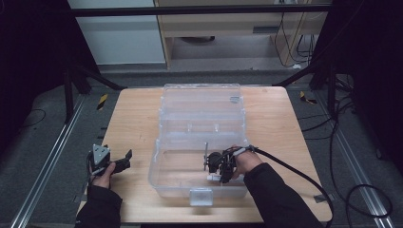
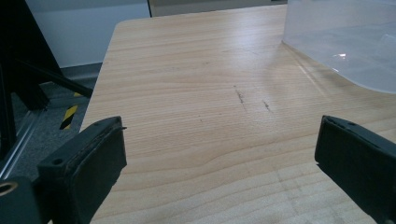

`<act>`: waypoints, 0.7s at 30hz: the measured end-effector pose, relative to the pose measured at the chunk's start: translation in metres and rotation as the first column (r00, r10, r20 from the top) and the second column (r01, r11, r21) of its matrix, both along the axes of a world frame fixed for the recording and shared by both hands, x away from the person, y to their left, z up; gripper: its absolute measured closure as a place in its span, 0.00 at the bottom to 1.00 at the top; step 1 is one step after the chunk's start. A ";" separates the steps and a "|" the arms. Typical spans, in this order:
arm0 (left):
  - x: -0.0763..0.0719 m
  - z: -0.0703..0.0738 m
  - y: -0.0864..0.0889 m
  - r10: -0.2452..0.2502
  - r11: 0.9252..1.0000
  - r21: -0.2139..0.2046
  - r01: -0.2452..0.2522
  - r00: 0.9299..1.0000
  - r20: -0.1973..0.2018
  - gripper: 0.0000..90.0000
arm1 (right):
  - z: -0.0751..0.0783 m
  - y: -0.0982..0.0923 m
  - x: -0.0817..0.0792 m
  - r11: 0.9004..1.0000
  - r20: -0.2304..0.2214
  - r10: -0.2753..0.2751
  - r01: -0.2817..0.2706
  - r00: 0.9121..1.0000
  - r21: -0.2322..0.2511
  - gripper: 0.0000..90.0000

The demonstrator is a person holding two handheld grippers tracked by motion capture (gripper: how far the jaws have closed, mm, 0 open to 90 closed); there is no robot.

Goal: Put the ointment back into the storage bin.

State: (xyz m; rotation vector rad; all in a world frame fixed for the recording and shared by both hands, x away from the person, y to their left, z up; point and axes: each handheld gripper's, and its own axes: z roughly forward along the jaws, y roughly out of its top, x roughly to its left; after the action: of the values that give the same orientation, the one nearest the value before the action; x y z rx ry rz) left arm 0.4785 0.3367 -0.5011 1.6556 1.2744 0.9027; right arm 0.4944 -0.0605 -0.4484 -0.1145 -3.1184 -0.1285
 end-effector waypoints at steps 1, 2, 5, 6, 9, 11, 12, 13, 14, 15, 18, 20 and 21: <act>0.000 0.000 0.000 0.000 1.000 0.000 0.000 1.000 0.000 0.02 | 0.000 0.000 0.000 1.000 0.000 -0.001 0.001 1.000 0.000 0.77; 0.000 0.000 0.000 0.000 1.000 0.000 0.000 1.000 0.000 0.02 | -0.001 0.000 0.000 1.000 0.002 0.000 0.000 1.000 -0.002 0.77; 0.000 0.000 0.000 0.000 1.000 0.000 0.000 1.000 0.000 0.02 | -0.003 -0.001 -0.001 1.000 -0.001 -0.006 0.006 1.000 0.001 0.77; 0.000 0.000 0.000 0.000 1.000 0.000 0.000 1.000 0.000 0.02 | -0.003 -0.001 -0.001 1.000 -0.001 -0.002 0.002 1.000 -0.001 0.77; 0.000 0.000 0.000 0.000 1.000 0.001 0.000 1.000 0.000 0.02 | -0.005 0.000 -0.001 1.000 0.001 -0.001 0.001 1.000 -0.001 0.77; 0.000 0.000 0.000 0.000 1.000 0.000 0.000 1.000 0.000 0.02 | -0.006 0.000 -0.001 1.000 0.002 -0.007 0.007 1.000 0.000 0.77; 0.000 0.000 0.000 0.000 1.000 0.000 0.000 1.000 0.000 0.02 | -0.006 0.000 -0.001 1.000 0.004 -0.013 0.013 1.000 -0.003 0.77; 0.000 0.000 0.000 0.000 1.000 0.000 0.000 1.000 0.000 0.02 | -0.006 -0.001 0.000 1.000 0.006 -0.016 0.016 1.000 0.000 0.77; 0.000 0.000 0.000 0.000 1.000 0.000 0.000 1.000 0.000 0.02 | -0.006 -0.001 0.000 1.000 0.007 -0.017 0.017 1.000 0.001 0.76; 0.000 0.000 0.000 0.000 1.000 0.000 0.000 1.000 0.000 0.02 | -0.006 -0.001 0.000 1.000 0.006 -0.017 0.017 1.000 0.001 0.76; 0.000 0.000 0.000 0.000 1.000 0.001 0.000 1.000 0.000 0.02 | -0.006 -0.001 0.000 1.000 0.009 -0.015 0.015 1.000 -0.013 0.74; 0.000 0.000 0.000 0.000 1.000 0.001 0.000 1.000 0.000 0.02 | -0.006 -0.001 -0.001 1.000 0.008 -0.020 0.020 1.000 -0.019 0.75; 0.000 0.000 0.000 0.000 1.000 0.000 0.000 1.000 0.000 0.02 | -0.006 -0.002 0.000 1.000 0.006 -0.020 0.020 1.000 -0.013 0.75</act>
State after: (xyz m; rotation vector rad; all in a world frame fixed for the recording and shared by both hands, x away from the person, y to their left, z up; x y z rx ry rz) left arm 0.4785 0.3367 -0.5011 1.6559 1.2749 0.9027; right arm 0.4943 -0.0620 -0.4548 -0.1462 -3.1247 -0.1095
